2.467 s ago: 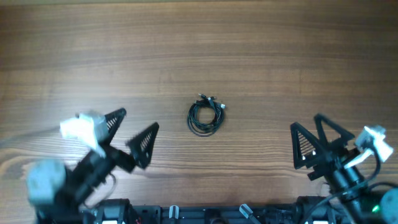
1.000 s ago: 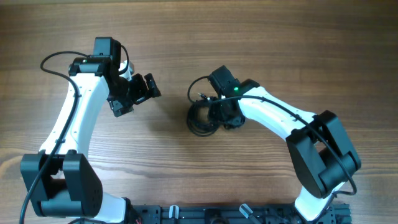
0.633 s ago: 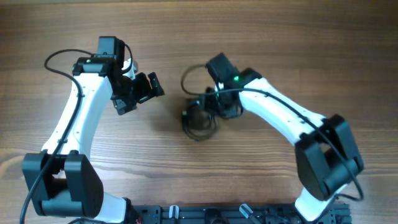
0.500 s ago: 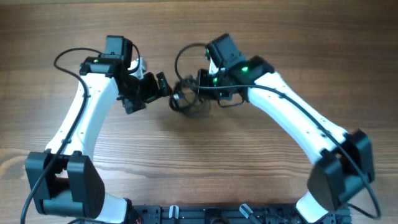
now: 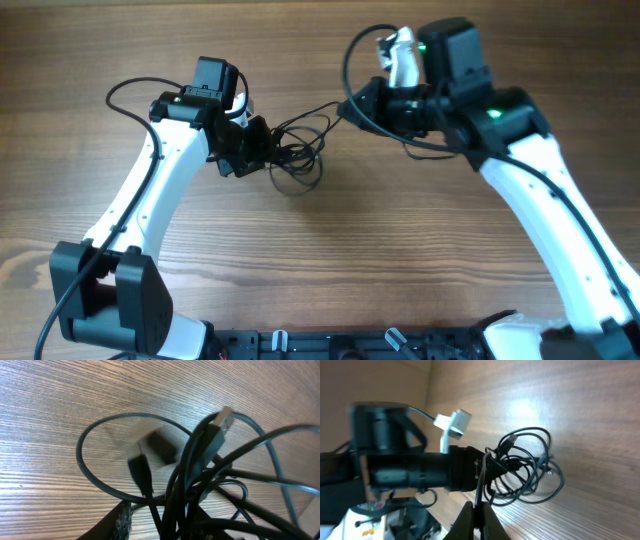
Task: Untangle cables
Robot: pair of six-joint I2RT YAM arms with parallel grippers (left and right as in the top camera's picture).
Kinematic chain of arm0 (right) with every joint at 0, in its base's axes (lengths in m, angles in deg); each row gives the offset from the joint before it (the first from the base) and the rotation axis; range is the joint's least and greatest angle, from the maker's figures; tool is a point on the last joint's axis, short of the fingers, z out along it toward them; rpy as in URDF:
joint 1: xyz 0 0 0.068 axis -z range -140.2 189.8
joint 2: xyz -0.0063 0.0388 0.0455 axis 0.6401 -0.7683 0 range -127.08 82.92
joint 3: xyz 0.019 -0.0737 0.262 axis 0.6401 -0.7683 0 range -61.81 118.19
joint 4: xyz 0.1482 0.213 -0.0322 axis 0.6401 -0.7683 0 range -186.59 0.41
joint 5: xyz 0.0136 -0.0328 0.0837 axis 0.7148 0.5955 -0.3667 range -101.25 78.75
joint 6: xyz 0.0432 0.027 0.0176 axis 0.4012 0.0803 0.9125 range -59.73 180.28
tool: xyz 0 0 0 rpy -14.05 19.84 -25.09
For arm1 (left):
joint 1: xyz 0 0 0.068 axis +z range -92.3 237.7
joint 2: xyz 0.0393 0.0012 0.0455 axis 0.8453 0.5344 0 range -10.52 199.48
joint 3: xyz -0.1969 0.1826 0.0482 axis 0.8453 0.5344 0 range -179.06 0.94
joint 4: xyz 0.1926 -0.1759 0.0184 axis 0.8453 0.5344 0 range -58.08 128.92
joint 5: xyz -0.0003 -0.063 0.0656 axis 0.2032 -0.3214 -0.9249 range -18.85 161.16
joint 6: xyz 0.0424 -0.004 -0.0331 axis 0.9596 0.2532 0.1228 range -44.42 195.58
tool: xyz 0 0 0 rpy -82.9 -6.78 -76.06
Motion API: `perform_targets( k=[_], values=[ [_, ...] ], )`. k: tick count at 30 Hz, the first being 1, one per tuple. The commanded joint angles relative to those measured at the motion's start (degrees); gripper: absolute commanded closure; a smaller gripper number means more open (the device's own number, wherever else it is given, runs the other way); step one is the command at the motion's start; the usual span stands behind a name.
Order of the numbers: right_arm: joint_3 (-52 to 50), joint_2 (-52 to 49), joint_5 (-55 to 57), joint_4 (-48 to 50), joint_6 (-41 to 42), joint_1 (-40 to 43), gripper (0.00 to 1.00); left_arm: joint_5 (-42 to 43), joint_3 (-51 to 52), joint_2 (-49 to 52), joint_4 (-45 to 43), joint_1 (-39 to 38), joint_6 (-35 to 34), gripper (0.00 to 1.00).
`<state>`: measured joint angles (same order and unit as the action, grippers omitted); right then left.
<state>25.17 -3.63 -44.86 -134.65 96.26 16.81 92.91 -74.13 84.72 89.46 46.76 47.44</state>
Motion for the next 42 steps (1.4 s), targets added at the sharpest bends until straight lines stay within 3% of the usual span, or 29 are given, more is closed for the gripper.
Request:
perform_targets(
  k=[1, 2, 3, 5, 7, 11, 13, 14, 16, 18, 21, 25, 27, 30, 33, 37, 42],
  values=[
    [0.9, 7.3, 6.9, 0.5, -0.7, 1.2, 0.96, -4.3, 0.9, 0.4, 0.3, 0.5, -1.1, 0.50],
    [0.9, 8.5, 8.7, 0.6, 0.5, 1.2, 0.96, -4.3, 0.9, 0.4, 0.2, 0.5, -1.1, 0.48],
    [1.0, 9.6, 10.4, 0.9, 2.5, 1.2, 0.96, -4.3, 0.9, 0.4, 0.1, 0.5, -1.1, 0.27],
    [3.6, 10.4, 11.4, 1.6, 5.1, 1.2, 0.96, -4.3, 0.9, 0.4, -0.6, 0.5, -1.1, 0.00],
    [9.9, 10.4, 11.3, 0.8, 5.1, 1.2, 0.96, -4.2, 0.9, 0.4, -1.0, 0.5, -1.1, 0.00],
    [11.1, 9.8, 13.3, -4.5, 4.4, 1.2, 0.92, -4.3, 0.9, 0.4, -1.4, 0.5, -1.1, 0.00],
    [11.0, 7.8, 17.4, -10.4, 3.5, 1.2, 0.71, -4.2, 1.0, 0.5, -2.4, 0.2, -2.4, 0.07],
    [10.8, 5.9, 16.8, -12.2, 0.9, 1.2, 0.50, -4.3, 1.0, 0.6, -3.2, -0.7, -2.0, 0.07],
    [10.8, 3.2, 13.2, -13.0, -3.5, 1.1, 0.26, -4.3, 1.0, 1.3, -5.7, -3.9, -0.5, 0.07],
    [10.8, -0.7, 8.7, -14.0, -5.2, 1.1, 0.17, -6.7, 1.0, 3.0, -9.5, -8.1, 0.7, 0.07],
    [10.8, -3.1, 8.2, -14.8, -5.5, 1.1, 0.14, -8.0, 1.0, 7.3, -15.0, -12.4, 1.1, 0.09],
    [10.8, -3.1, 8.2, -15.2, -7.0, 1.1, 0.12, -18.6, 1.0, 14.2, -18.0, -15.1, 2.7, 0.18],
    [10.8, -3.1, 8.2, -15.4, -8.2, 1.1, 0.12, -18.4, 1.0, 17.4, -20.4, -15.2, 4.5, 0.30],
    [10.8, -3.1, 8.3, -15.4, -9.0, 1.1, 0.11, -18.2, 1.0, 18.8, -21.2, -15.2, 5.3, 0.65],
    [10.8, -3.1, 8.7, -15.5, -9.0, 1.1, 0.11, -18.2, 0.6, 18.3, -20.9, -15.2, 5.2, 0.83],
    [10.7, -3.3, 13.8, -17.9, -9.0, 1.1, 0.07, -15.2, -4.3, 13.9, -14.0, -15.2, 5.3, 0.96],
    [5.3, -3.3, 14.6, -18.6, -8.9, 1.1, 0.00, -5.1, -6.8, 3.1, -12.9, -15.1, 5.2, 0.96]
  ],
)
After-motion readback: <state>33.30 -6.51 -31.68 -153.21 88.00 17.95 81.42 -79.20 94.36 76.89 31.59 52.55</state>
